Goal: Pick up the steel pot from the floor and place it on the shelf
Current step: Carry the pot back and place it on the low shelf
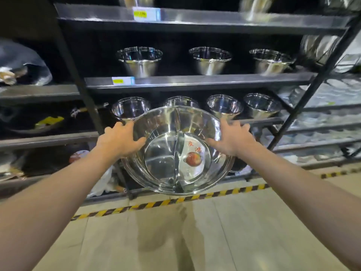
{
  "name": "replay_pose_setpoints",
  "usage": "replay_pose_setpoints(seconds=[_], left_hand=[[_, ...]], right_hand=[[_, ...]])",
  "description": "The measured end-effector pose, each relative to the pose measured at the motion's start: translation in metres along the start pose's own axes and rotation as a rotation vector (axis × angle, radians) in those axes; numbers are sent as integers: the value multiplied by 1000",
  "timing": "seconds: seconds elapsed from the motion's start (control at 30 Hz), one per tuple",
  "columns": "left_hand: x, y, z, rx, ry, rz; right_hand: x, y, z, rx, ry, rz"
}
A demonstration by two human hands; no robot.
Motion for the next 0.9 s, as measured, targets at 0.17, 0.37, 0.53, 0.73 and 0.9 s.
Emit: replay_pose_setpoints(seconds=[0.17,0.37,0.53,0.73,0.9], left_hand=[[-40,-116,-34,-32,72,-9],[-109,-302,-73,-85,78,-5],[-170,-435,-113,-6,102,-62],[-229,-581,-134,21,118,-70],[-267,-660,-125,30,178,-56]], right_hand=[[-20,-111,-48,-41,19,47],[-59,-307,-99,-94,55,-42],[-83,-455,-147,-35,58,-70],[-120,-615,-183,29,155,-41],[-149,-699,-197,35,155,-115]])
Point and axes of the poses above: each hand's wrist, its own z-axis away from the middle knuckle, its own y-axis out of the back of the hand, x = y × z, the point moved 10 cm from there along -z, towards the middle knuckle, and after that the axes turned 9 degrees about z, right-handed, at the moved point
